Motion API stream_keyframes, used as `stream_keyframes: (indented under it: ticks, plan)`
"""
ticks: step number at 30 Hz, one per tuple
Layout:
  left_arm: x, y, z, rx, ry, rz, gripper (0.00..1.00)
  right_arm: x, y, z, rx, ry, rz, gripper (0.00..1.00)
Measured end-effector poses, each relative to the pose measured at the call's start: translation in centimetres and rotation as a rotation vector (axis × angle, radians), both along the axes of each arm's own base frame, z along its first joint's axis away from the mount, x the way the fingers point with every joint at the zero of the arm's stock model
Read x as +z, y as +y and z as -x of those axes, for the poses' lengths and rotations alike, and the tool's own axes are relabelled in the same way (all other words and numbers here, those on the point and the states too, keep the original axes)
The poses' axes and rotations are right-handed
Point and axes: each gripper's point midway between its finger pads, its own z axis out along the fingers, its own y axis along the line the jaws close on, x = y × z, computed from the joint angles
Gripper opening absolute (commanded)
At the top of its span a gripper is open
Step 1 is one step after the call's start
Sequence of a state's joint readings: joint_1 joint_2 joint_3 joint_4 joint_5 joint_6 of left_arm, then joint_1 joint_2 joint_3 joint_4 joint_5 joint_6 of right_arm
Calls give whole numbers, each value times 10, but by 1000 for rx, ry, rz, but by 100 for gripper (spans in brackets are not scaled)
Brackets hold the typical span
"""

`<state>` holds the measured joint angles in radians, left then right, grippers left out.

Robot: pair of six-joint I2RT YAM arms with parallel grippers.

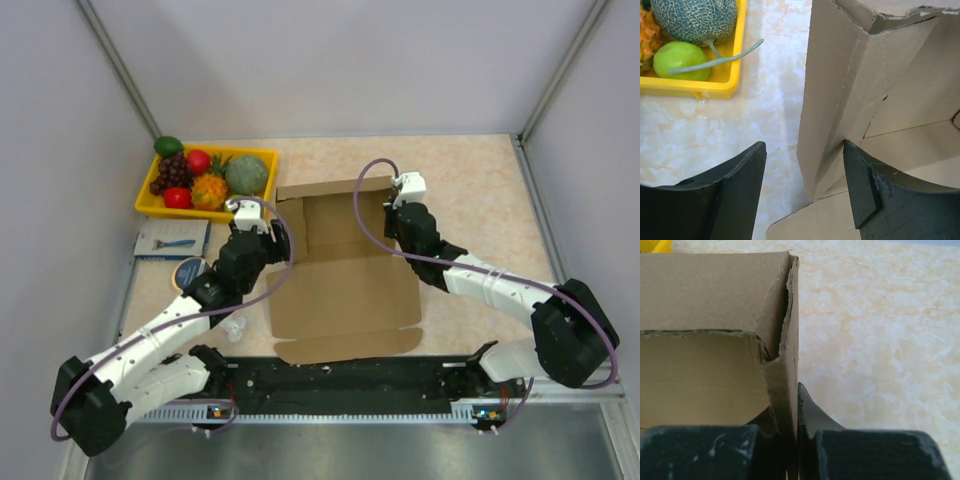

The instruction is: Fold the paper box

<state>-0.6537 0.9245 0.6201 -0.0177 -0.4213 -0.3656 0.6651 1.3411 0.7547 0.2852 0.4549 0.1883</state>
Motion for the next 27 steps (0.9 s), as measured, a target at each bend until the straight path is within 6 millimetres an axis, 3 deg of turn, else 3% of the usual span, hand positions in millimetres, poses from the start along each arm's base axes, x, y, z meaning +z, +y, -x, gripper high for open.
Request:
stream_keyframes:
  ticks: [4, 9, 10, 14, 15, 23, 27]
  plan:
    - [-9, -2, -4, -8, 18, -19, 66, -1, 0, 0, 2, 4, 2, 0]
    - [-33, -6, -12, -9, 71, -73, 51, -1, 1, 1, 9, 6, 1, 0]
    - [-35, -7, -14, -8, 75, -80, 37, -2, 1, 1, 10, 7, 2, 0]
    - [-45, -8, -33, 49, 77, -114, 3, -2, 1, 1, 8, 9, 3, 0]
    - [-48, -8, -38, 67, 74, -117, 0, -2, 1, 1, 4, 4, 1, 0]
    - [-77, -25, -70, 107, 125, -193, 0, -28, -13, 6, -126, 92, 19, 0]
    - [-81, -34, -70, 66, 183, -202, 0, -30, -20, 11, -182, 154, 29, 0]
